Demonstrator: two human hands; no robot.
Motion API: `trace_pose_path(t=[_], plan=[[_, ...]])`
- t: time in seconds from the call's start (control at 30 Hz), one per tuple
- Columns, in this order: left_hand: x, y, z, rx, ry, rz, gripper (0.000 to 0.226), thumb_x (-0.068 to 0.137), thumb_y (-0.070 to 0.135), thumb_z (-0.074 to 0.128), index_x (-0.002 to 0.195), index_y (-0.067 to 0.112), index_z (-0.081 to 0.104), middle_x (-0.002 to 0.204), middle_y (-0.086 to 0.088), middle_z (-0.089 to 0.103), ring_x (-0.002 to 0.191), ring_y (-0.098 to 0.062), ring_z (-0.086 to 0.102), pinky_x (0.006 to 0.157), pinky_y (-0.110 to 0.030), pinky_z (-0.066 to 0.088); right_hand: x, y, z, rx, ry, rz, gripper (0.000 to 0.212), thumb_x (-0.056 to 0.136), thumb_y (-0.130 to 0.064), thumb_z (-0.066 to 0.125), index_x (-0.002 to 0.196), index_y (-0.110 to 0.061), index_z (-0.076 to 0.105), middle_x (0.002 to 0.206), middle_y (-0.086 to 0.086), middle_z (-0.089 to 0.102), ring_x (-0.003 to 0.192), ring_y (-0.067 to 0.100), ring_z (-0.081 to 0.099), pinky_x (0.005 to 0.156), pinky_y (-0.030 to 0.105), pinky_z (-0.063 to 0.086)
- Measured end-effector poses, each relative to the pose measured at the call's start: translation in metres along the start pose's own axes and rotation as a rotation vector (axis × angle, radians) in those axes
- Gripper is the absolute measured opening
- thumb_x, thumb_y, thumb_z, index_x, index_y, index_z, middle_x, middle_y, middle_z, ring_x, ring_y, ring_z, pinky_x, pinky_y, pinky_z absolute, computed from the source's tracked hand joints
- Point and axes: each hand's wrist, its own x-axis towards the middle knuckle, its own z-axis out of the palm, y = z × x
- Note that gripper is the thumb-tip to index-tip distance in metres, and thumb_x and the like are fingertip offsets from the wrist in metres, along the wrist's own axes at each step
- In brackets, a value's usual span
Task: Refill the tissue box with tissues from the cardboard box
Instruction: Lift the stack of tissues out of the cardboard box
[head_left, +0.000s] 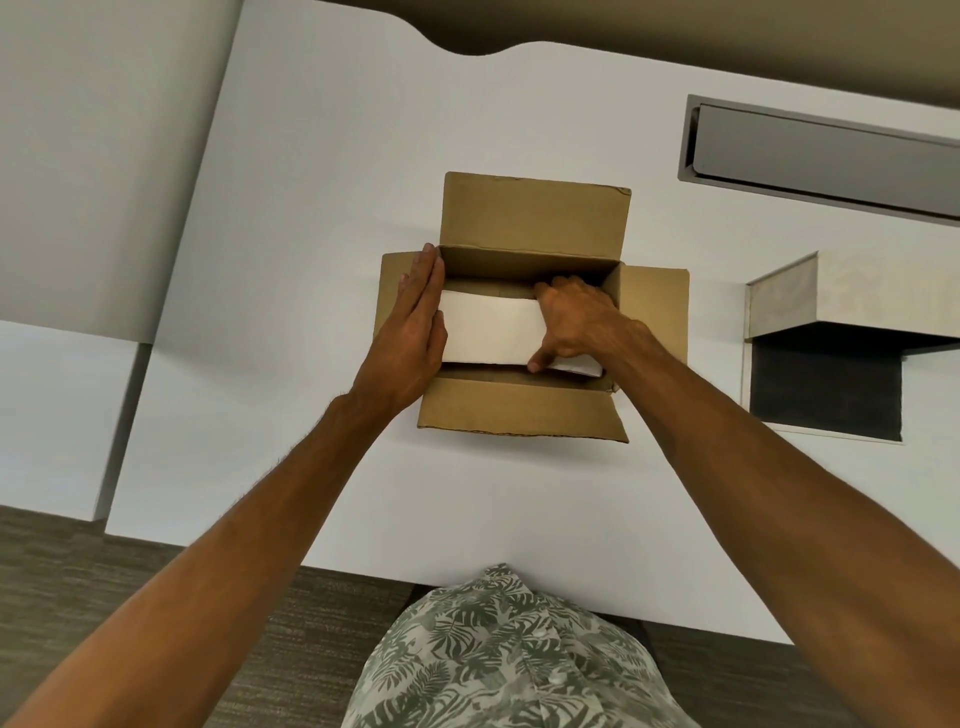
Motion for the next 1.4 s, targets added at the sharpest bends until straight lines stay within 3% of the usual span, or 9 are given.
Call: trace_pose_path(t=[0.17,0.27,0.4,0.6,0.87,1.13,1.4], plan=[[0.0,0.0,0.007,-0.019,0.015,-0.015,0.055,0.103,0.007,0.037,0.155,-0.002,0.02,0.165,-0.017,0.015,0.153,-0.029,0.017,0.125,-0.041,0.016,0.003,0.003,0.003,0.063,-0.014,0.026,0.073,0.079,-0.054,0.075,0.133,-0.014,0.049,0.135,0.011,0.052,0.118,0.029,0.053,0.097,0.039,0.045],[0.0,0.0,0.009,-0.03,0.016,-0.011,0.056,0.102,0.005,0.037,0.155,-0.003,0.02,0.165,-0.017,0.016,0.153,-0.03,0.018,0.125,-0.043,0.017,0.001,0.002,0.003,0.092,0.008,0.035,0.052,0.089,-0.046,0.063,0.129,-0.014,0.051,0.131,0.011,0.055,0.112,0.028,0.056,0.093,0.039,0.046],[-0.001,0.001,0.01,-0.053,0.028,-0.023,0.057,0.102,0.005,0.036,0.155,-0.002,0.019,0.165,-0.017,0.014,0.153,-0.028,0.016,0.126,-0.039,0.012,-0.008,0.0,0.01,0.099,0.095,0.045,0.043,0.09,-0.04,0.068,0.121,-0.013,0.055,0.118,0.008,0.065,0.099,0.023,0.061,0.086,0.034,0.047],[-0.002,0.005,0.011,-0.093,0.038,-0.068,0.06,0.099,0.004,0.033,0.156,0.0,0.017,0.166,-0.014,0.012,0.154,-0.027,0.015,0.126,-0.039,0.012,-0.022,-0.003,0.026,0.05,0.318,0.002,0.061,0.086,-0.04,0.073,0.135,-0.014,0.049,0.136,0.009,0.057,0.124,0.028,0.051,0.11,0.042,0.037],[-0.002,0.005,0.01,-0.069,0.014,-0.082,0.06,0.1,0.012,0.031,0.156,0.001,0.017,0.166,-0.014,0.013,0.153,-0.029,0.018,0.124,-0.049,0.02,-0.03,-0.008,0.032,-0.012,0.366,-0.024,0.071,0.086,-0.034,0.073,0.144,-0.008,0.041,0.145,0.013,0.048,0.133,0.03,0.044,0.115,0.044,0.031],[-0.002,0.004,0.008,-0.085,-0.006,-0.093,0.057,0.102,0.016,0.026,0.157,0.001,0.016,0.167,-0.012,0.011,0.155,-0.023,0.012,0.126,-0.038,0.012,-0.043,-0.009,0.032,-0.016,0.423,-0.084,0.074,0.085,-0.03,0.074,0.145,-0.01,0.035,0.133,0.019,0.06,0.118,0.037,0.058,0.105,0.046,0.042],[-0.003,0.01,0.001,-0.128,-0.026,-0.11,0.063,0.1,0.024,0.027,0.158,0.006,0.012,0.168,-0.008,0.008,0.155,-0.019,0.01,0.124,-0.047,0.019,-0.049,-0.011,0.035,-0.109,0.507,-0.088,0.069,0.084,-0.026,0.076,0.143,-0.011,0.045,0.127,0.019,0.066,0.115,0.037,0.062,0.1,0.046,0.046]])
